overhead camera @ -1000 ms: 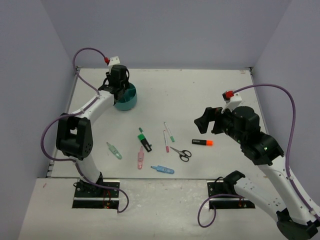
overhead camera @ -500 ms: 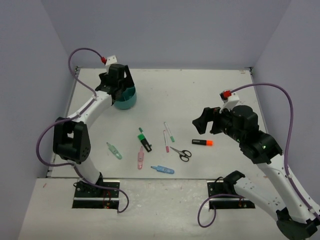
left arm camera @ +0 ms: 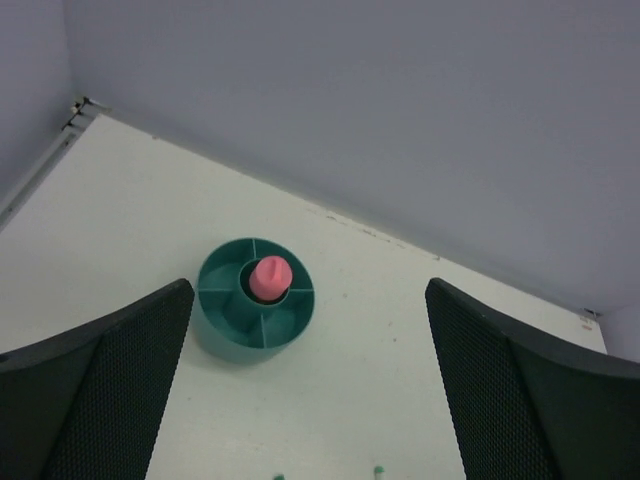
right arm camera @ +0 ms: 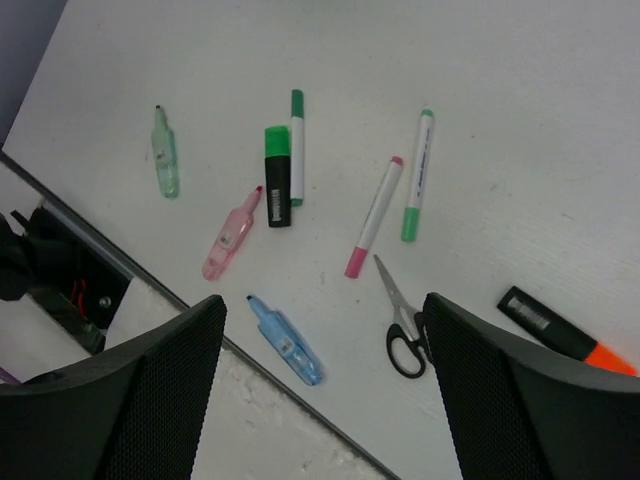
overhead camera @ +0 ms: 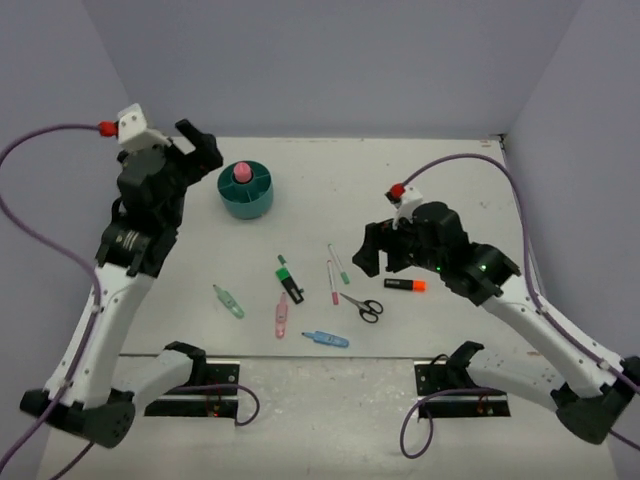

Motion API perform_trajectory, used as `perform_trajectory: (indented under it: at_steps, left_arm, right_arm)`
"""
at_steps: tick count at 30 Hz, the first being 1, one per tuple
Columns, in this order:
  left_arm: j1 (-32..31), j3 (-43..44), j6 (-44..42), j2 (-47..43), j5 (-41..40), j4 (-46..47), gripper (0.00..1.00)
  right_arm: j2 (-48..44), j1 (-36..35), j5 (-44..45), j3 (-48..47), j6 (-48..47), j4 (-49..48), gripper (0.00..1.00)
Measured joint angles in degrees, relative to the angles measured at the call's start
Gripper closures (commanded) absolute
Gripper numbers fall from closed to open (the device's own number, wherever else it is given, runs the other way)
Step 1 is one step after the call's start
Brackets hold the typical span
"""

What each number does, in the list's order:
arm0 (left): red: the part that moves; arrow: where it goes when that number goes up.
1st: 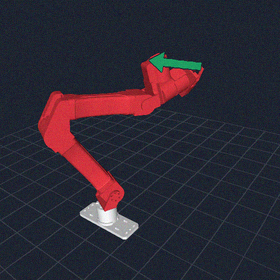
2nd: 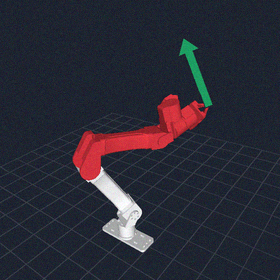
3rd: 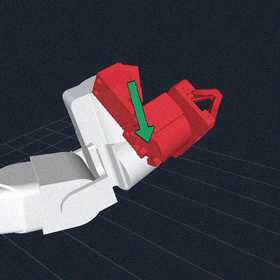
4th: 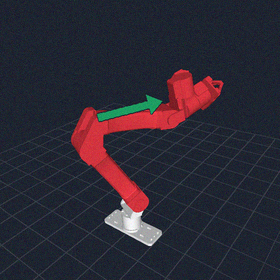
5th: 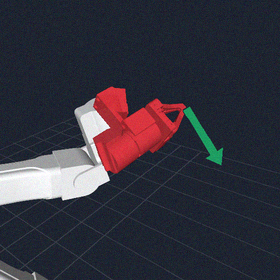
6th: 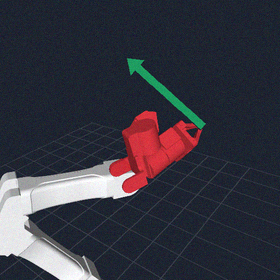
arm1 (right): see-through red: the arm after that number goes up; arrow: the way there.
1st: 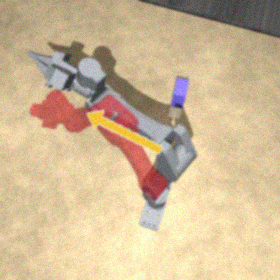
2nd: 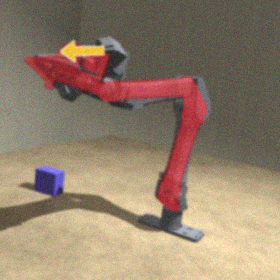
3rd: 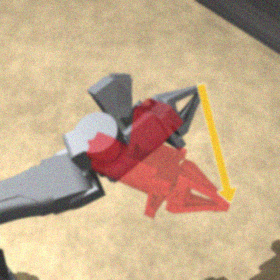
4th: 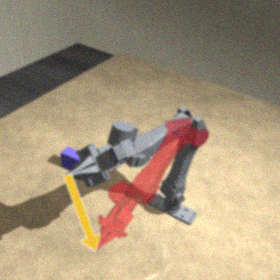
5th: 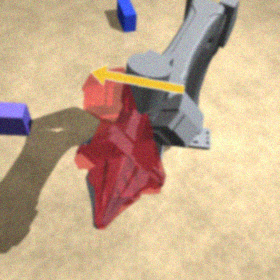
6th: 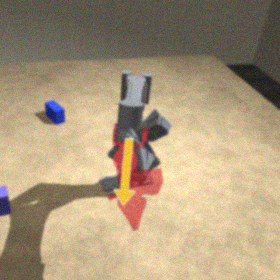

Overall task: Sort the stationery into containers
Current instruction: Place the stationery in the storage box, then pick up the pen from the corner of the board.

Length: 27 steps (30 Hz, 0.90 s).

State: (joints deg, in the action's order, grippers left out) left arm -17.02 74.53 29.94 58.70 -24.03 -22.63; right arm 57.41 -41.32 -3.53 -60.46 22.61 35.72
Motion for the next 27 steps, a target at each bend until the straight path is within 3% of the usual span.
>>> perform_trajectory:
  at_steps: [3,6,10,14,19,27]
  left_arm:
    - [0.0,-7.99,-0.12,-11.83,0.3,-2.82,0.0]
    - [0.0,-13.87,-1.12,-19.2,1.13,-5.16,0.0]
    - [0.0,-20.27,-3.78,-23.63,1.15,-9.12,0.0]
    - [0.0,-27.07,-4.41,-28.75,-0.21,-11.62,0.0]
    - [0.0,-28.48,-4.44,-32.25,-1.69,-12.9,0.0]
    - [0.0,-28.51,-5.07,-30.28,0.08,-12.6,0.0]
  right_arm:
    - [8.13,-5.04,2.17,-1.93,1.41,-1.47,0.34]
    - [18.89,-9.68,6.05,-5.59,2.95,-2.01,0.49]
    - [31.41,-14.78,8.2,-11.2,3.45,-2.08,0.49]
    - [37.7,-16.73,10.61,-13.24,4.1,-2.06,0.52]
    - [39.9,-16.85,11.32,-13.3,3.85,-1.32,0.41]
    - [38.99,-19.37,4.62,-3.55,-3.47,-0.63,0.39]
